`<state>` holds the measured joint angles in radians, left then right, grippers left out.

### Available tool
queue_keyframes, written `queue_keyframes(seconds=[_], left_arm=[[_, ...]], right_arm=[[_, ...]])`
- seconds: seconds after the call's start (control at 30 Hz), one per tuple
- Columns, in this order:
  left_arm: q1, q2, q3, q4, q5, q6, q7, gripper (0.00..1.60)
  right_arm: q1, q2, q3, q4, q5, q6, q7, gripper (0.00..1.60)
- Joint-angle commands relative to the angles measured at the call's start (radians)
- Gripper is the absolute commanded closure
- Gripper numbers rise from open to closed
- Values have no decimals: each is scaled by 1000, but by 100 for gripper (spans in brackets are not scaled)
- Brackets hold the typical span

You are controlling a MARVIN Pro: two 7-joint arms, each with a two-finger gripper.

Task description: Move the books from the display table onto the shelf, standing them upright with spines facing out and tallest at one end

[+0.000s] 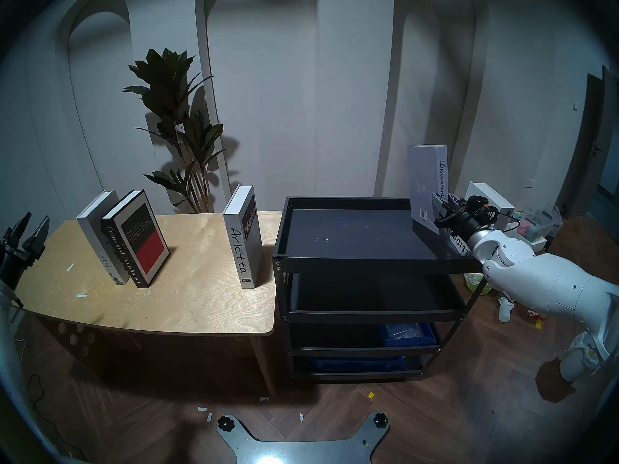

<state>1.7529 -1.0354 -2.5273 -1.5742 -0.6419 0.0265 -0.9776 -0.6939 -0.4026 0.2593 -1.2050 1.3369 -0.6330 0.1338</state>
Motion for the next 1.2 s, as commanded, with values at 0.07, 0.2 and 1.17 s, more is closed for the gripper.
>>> queue_keyframes(seconds=[0.07, 0.2, 1.17], left_arm=[[-77, 46, 3, 82, -6, -158, -159, 0], [-95, 57, 12, 123, -21, -227, -205, 0], [-66, 53, -49, 129, -120, -180, -350, 0]], right_arm=[[-38, -18, 6, 58, 48, -82, 56, 160], [-53, -39, 3, 84, 64, -98, 84, 160], [-121, -67, -2, 149, 148, -136, 151, 160]])
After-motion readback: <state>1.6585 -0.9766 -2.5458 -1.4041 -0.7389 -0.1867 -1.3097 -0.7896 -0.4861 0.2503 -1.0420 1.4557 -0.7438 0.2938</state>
